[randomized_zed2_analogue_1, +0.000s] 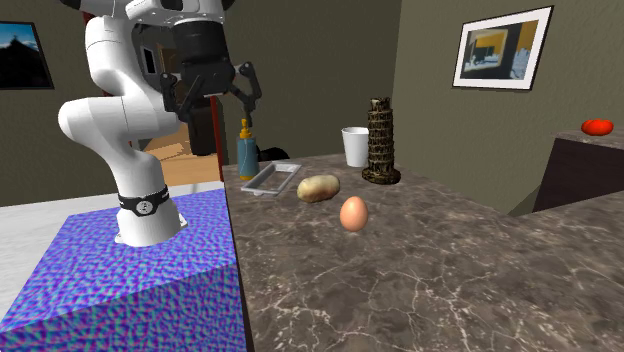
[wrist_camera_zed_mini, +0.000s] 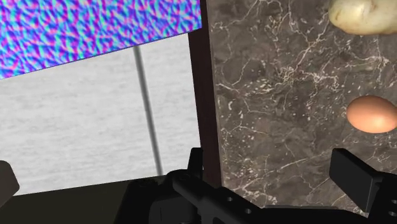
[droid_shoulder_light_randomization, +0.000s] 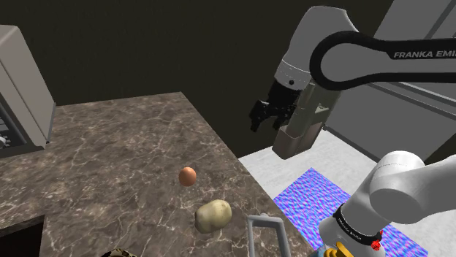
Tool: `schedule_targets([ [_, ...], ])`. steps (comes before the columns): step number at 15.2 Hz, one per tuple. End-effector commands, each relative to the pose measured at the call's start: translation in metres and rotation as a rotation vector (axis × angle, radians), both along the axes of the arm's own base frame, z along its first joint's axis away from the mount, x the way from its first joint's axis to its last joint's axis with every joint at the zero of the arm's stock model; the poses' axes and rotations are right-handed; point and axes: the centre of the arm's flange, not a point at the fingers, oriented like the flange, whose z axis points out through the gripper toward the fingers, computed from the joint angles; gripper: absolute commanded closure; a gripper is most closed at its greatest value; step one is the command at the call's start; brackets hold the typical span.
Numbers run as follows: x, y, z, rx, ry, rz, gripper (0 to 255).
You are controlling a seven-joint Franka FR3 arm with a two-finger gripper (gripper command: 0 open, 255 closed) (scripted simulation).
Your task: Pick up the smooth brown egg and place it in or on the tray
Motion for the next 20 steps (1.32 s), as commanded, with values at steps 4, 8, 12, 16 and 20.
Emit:
schedule_targets([
  [4, 0.012, 0.054, -0.033, 0.01, -0.026, -0.018, 0],
  [8, 0.023, 0.097, -0.058, 0.017, -0.046, -0.031, 0],
  [12, 0.036, 0.141, -0.083, 0.023, -0.065, -0.045, 0],
  [16, 0.049, 0.184, -0.108, 0.03, -0.085, -0.058, 0],
  [20, 0.06, 0.214, -0.129, 0.035, -0.098, -0.067, 0],
])
